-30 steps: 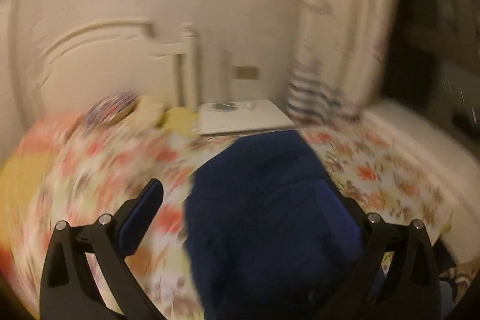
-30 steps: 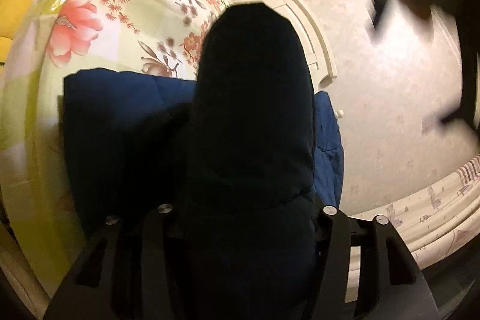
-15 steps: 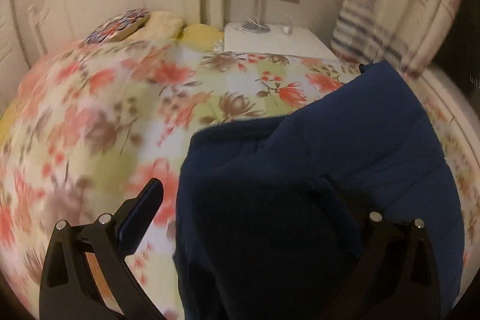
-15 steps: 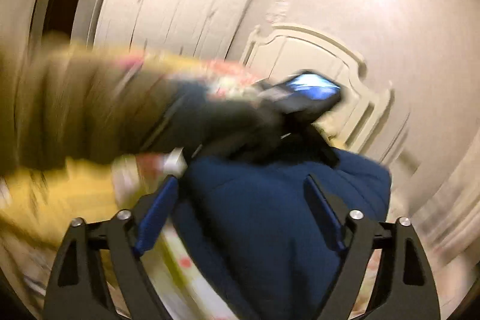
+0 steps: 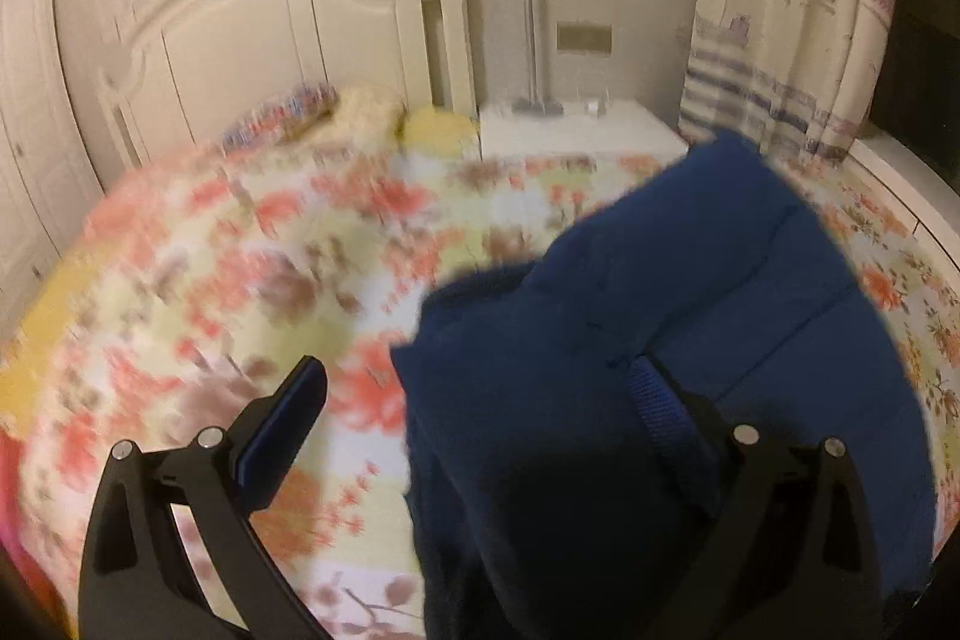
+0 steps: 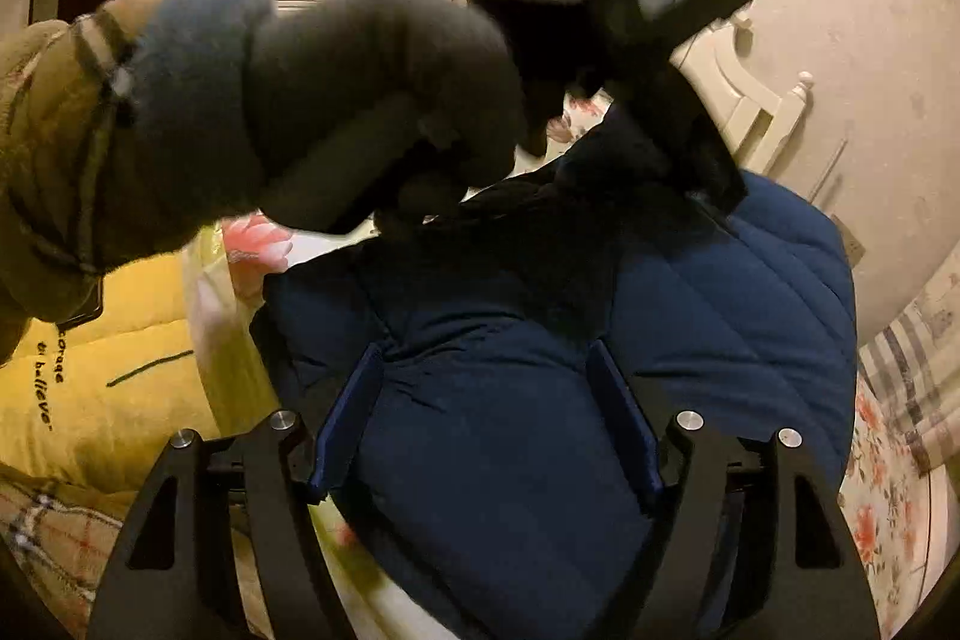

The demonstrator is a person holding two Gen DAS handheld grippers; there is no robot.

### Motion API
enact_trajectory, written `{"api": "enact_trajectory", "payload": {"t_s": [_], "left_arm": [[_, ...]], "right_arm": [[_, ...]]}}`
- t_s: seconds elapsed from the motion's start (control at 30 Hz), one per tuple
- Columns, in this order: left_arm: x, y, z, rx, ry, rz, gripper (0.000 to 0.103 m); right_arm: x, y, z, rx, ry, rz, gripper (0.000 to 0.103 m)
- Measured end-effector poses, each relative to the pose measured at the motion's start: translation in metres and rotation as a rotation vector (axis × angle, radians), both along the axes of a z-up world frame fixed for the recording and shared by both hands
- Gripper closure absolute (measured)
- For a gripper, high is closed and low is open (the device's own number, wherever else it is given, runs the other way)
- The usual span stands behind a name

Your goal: Fold large clothes

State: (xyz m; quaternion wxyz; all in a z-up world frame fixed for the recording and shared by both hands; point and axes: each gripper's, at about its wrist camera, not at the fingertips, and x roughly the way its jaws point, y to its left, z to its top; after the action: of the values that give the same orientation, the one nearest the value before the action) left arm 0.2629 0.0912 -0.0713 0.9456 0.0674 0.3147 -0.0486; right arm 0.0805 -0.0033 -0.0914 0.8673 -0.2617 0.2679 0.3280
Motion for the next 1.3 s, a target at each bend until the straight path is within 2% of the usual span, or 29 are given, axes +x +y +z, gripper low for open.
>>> {"api": "enact_trajectory", "payload": {"t_s": [0.1,0.17,0.2,0.23,0.3,0.33,0.37,0.4,0.47,0.57,0.67,0.73,0.8,0.87,0.97,1.07,1.1,1.17,1.23,1.3], "left_arm": [[-0.007,-0.013,0.029,-0.019,-0.06,-0.036,0.002],[-0.003,-0.03,0.037,0.014,-0.085,-0.06,0.002],[0.004,-0.037,0.036,0.028,-0.071,-0.064,0.002],[0.01,-0.041,0.031,0.035,-0.049,-0.064,0.002],[0.04,-0.047,-0.007,0.085,0.069,-0.016,0.002],[0.045,-0.047,-0.02,0.08,0.091,-0.019,0.002],[0.049,-0.041,-0.03,0.042,0.098,-0.015,0.002],[0.051,-0.032,-0.033,-0.003,0.111,0.008,0.002],[0.049,-0.025,-0.034,-0.02,0.109,0.032,0.002],[0.047,-0.015,-0.038,-0.056,0.106,0.044,0.002],[0.045,-0.011,-0.039,-0.063,0.094,0.072,0.002],[0.043,-0.012,-0.039,-0.044,0.078,0.084,0.002],[0.04,-0.012,-0.038,-0.037,0.073,0.088,0.002],[0.04,-0.011,-0.038,-0.042,0.075,0.089,0.002],[0.04,-0.01,-0.039,-0.052,0.074,0.091,0.002],[0.04,-0.006,-0.04,-0.061,0.082,0.11,0.002],[0.041,-0.004,-0.04,-0.072,0.088,0.113,0.002],[0.045,-0.001,-0.043,-0.089,0.108,0.112,0.002],[0.045,0.003,-0.045,-0.115,0.116,0.106,0.002],[0.044,0.005,-0.045,-0.122,0.113,0.107,0.002]], "right_arm": [[0.001,-0.002,-0.001,-0.001,-0.001,-0.001,0.032],[-0.003,-0.004,-0.001,-0.002,-0.001,0.0,0.032],[-0.003,-0.007,-0.001,0.002,0.002,0.002,0.032],[-0.002,-0.005,-0.002,0.004,0.003,0.004,0.032],[-0.009,0.0,0.006,0.014,0.009,0.016,0.032],[-0.015,0.007,0.003,0.028,0.019,0.029,0.033],[-0.017,0.004,0.009,0.049,0.036,0.05,0.033],[-0.016,-0.005,0.018,0.07,0.075,0.077,0.039],[-0.011,-0.021,0.035,0.106,0.073,0.08,0.039],[0.018,-0.069,0.072,0.217,0.013,-0.021,0.039],[0.074,-0.123,0.102,0.366,-0.004,-0.177,0.039],[0.123,-0.148,0.109,0.422,0.029,-0.28,0.05],[0.164,-0.151,0.107,0.432,0.079,-0.319,0.068],[0.199,-0.14,0.105,0.429,0.119,-0.324,0.073],[0.229,-0.108,0.077,0.378,0.161,-0.286,0.075],[0.261,-0.07,0.034,0.185,0.206,-0.286,0.076],[0.274,-0.063,0.014,0.142,0.29,-0.276,0.077],[0.28,-0.058,0.011,0.11,0.31,-0.266,0.078],[0.275,-0.052,0.02,0.059,0.278,-0.257,0.078],[0.272,-0.055,0.032,0.068,0.244,-0.26,0.078]]}}
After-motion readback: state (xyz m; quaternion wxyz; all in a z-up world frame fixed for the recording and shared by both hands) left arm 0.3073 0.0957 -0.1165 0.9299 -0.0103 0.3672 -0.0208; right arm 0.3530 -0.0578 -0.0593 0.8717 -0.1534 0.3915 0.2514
